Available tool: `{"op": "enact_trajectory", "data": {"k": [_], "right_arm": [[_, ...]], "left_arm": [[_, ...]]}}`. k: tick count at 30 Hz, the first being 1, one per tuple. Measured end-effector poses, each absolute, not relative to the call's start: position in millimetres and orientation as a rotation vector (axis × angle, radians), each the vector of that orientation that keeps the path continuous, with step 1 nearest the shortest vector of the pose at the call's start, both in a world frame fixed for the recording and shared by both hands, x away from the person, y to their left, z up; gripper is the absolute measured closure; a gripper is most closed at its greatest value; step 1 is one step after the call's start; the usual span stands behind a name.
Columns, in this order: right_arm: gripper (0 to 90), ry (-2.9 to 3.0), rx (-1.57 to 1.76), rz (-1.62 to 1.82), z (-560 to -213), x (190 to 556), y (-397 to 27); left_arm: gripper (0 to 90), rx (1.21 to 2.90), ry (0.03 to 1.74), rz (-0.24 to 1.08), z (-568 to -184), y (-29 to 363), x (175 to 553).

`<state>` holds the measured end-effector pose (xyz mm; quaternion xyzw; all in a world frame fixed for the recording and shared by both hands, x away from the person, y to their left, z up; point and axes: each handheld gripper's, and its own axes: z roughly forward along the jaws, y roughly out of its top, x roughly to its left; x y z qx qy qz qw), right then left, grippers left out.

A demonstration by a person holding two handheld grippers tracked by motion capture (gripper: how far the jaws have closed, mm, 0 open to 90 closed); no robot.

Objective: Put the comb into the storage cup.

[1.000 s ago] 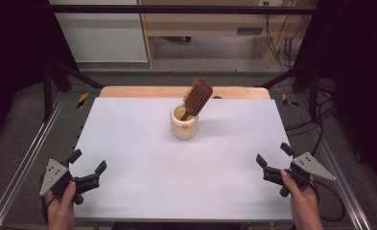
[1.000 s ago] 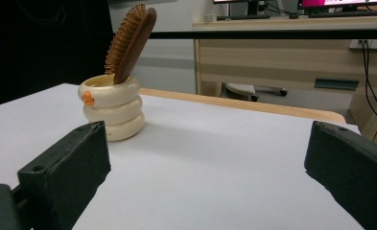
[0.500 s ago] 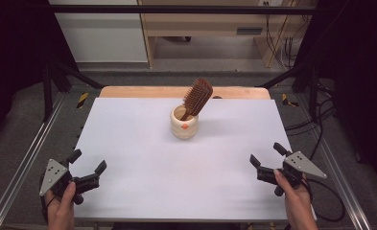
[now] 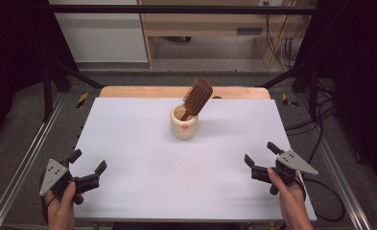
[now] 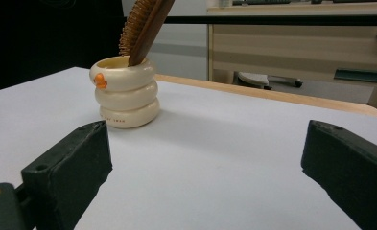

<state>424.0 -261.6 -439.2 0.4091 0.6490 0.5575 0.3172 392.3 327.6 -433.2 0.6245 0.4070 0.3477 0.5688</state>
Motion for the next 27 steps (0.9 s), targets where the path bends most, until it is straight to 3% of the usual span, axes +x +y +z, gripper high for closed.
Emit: {"op": "enact_trajectory", "data": {"k": [27], "right_arm": [[2.7, 1.783, 1.087, 1.425, -453, 441, -239]], "left_arm": [[1.1, 1.474, 0.953, 0.814, -434, 326, 393]]}}
